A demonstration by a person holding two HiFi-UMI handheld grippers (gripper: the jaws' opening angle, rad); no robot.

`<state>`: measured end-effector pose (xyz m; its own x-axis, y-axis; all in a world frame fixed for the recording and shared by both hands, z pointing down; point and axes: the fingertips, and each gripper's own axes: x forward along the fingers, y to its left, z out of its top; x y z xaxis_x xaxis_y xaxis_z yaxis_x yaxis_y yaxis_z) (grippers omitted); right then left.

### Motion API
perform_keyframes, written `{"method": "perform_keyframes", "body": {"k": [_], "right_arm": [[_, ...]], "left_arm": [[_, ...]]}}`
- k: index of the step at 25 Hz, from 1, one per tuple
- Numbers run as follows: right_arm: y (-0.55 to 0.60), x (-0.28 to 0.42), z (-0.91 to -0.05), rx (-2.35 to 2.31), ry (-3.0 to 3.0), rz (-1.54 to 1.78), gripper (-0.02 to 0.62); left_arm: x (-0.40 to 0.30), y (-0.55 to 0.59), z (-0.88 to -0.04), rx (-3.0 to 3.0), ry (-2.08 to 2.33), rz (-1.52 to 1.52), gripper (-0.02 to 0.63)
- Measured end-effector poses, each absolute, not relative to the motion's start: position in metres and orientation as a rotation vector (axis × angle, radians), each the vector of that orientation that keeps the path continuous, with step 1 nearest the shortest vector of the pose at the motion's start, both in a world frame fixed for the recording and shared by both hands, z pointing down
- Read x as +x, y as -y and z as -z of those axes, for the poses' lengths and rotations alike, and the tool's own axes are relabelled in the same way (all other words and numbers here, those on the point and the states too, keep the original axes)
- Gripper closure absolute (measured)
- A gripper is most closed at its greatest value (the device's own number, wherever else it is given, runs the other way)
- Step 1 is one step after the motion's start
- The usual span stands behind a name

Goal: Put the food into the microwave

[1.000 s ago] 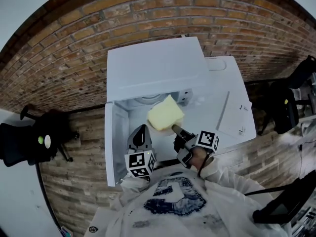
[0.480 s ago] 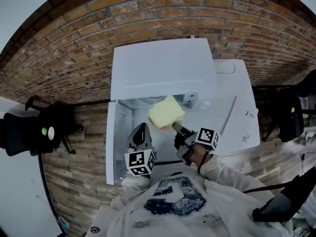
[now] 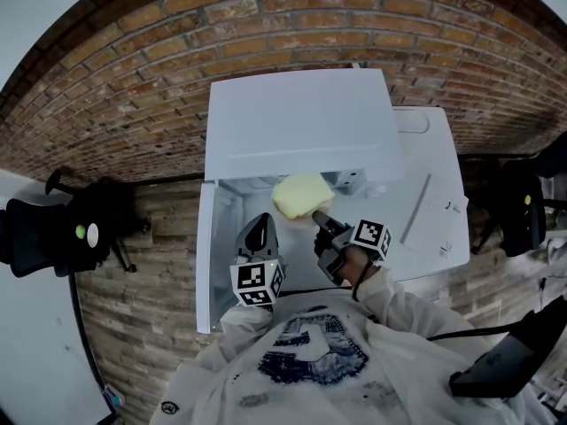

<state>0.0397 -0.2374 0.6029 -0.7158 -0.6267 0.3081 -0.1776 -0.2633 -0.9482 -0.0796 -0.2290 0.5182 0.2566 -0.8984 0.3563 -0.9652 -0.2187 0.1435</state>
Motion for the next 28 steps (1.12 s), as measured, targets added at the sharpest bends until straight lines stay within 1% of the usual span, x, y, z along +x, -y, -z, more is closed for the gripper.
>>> {"method": "perform_keyframes", "body": {"k": [18,28], "right_arm": [[0.284,0.032,-0.656,-1.067,-1.641,2.091,0.574],[0.296,0.031,-0.669,-1.083,-1.624,2.101,0.574]], "left_arm": [[-0.082,0.254,-0.551,2.197,1.687,-0.335,0.595],[-0.085,0.261,-0.570,2.159,1.706,-0.384,0.595]]}}
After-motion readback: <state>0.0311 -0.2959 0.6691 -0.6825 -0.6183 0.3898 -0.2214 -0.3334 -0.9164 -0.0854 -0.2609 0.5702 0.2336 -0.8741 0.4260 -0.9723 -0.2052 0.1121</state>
